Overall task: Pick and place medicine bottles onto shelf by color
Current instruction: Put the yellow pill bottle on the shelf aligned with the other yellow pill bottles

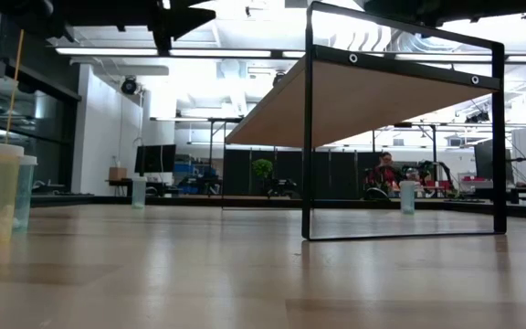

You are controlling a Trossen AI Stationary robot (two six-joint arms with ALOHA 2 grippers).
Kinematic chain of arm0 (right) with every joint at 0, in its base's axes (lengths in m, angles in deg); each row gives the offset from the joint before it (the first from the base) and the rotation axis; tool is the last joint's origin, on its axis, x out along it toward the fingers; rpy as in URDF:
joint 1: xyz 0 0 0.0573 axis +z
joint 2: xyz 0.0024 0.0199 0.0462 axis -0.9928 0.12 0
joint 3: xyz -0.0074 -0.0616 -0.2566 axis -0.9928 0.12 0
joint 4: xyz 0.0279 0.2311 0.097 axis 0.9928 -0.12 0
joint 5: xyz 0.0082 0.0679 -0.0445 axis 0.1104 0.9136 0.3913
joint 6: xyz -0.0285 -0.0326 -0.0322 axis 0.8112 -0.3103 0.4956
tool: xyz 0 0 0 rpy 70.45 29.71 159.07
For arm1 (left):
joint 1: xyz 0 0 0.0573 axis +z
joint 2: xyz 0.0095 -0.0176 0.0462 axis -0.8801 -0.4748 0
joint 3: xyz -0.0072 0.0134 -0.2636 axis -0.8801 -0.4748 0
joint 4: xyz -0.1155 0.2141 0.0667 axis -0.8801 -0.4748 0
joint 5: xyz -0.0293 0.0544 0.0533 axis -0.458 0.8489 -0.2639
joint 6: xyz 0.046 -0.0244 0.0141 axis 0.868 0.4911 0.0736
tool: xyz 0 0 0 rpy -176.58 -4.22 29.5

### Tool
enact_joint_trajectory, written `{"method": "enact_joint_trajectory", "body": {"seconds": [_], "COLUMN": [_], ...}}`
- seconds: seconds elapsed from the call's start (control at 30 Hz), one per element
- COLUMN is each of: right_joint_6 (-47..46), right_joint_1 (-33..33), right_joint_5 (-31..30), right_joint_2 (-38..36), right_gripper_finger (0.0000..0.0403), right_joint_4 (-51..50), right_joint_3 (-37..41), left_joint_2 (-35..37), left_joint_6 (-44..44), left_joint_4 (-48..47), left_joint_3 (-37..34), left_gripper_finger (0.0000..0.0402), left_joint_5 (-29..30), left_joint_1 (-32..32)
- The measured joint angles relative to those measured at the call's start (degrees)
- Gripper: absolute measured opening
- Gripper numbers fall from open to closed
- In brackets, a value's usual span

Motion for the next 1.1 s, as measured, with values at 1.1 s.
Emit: {"method": "enact_joint_trajectory", "body": {"seconds": [1.1], "right_joint_6": [-0.48], "right_joint_1": [0.0], "right_joint_5": [-1.68], "right_joint_2": [-0.02], "right_gripper_finger": [0.0177], "right_joint_4": [-2.47], "right_joint_3": [-0.54], "left_joint_2": [-0.02], "left_joint_6": [-0.53], "left_joint_4": [-0.99], "left_joint_3": [0.02], "left_gripper_finger": [0.0252], "left_joint_5": [-0.11], "left_joint_1": [0.0]}}
